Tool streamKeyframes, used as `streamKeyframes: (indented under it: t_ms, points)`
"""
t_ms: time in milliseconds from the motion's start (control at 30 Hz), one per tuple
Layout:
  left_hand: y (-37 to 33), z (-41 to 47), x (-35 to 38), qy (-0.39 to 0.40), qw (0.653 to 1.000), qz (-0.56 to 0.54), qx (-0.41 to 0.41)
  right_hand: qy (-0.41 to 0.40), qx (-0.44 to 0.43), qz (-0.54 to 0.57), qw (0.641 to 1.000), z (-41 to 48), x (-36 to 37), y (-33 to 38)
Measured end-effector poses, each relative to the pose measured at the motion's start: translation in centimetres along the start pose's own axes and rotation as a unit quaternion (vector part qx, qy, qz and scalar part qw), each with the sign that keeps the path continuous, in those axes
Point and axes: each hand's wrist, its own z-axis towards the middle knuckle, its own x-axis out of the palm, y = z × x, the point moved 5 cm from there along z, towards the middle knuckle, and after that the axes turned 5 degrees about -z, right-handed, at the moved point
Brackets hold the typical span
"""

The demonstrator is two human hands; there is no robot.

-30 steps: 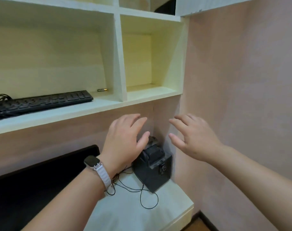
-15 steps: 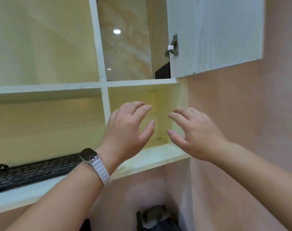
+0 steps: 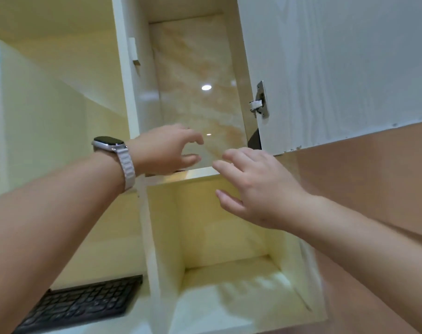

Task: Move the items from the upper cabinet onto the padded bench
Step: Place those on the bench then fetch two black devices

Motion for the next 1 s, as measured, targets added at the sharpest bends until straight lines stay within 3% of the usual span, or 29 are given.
streamKeyframes:
  t_ms: [300,567,733,1000]
  points:
    - [1.8,4.0,2.5,0.23,0.958,0.118,-0.126,0.0,-0.005,0.016,1.0,-0.7,2.5,-1.3]
    - [2.4,4.4,4.6,0.311,0.926,0.147,-0.158,-0.026,-0.033,0.013,0.999,-1.3,2.6,-1.6]
    - [2.3,4.0,4.2,0.305,0.929,0.16,-0.133,-0.022,-0.037,0.007,0.999,-1.4,2.6,-1.6]
    - [0.6,1.8,1.1,0.16,0.983,0.016,-0.085,-0.016,-0.008,0.019,1.0,-1.5,2.8,-1.2]
